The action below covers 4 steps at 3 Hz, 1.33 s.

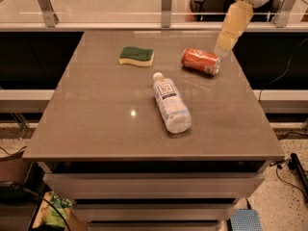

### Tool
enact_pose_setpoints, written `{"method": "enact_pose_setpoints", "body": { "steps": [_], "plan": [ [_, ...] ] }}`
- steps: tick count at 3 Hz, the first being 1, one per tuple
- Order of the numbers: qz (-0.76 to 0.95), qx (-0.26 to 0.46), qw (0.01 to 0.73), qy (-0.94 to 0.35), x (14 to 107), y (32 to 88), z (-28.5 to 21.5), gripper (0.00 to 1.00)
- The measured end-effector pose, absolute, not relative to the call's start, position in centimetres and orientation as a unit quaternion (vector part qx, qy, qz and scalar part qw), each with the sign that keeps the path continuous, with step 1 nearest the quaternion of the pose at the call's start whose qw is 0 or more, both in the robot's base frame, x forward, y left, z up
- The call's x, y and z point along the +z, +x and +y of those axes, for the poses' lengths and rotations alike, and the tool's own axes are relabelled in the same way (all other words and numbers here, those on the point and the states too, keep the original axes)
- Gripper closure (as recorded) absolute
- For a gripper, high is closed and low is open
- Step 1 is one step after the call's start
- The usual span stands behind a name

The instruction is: Place coke can upright

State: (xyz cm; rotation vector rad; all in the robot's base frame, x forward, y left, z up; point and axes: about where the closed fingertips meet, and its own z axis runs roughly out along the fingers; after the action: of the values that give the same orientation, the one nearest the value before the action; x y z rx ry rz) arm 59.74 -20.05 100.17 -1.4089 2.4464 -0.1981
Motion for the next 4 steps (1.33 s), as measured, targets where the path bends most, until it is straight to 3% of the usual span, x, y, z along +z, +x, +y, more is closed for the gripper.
{"method": "enact_pose_setpoints", "body": {
  "steps": [4],
  "plan": [
    [0.851, -0.048, 0.139, -0.504, 95.9, 66.8, -19.0, 0.0]
  ]
}}
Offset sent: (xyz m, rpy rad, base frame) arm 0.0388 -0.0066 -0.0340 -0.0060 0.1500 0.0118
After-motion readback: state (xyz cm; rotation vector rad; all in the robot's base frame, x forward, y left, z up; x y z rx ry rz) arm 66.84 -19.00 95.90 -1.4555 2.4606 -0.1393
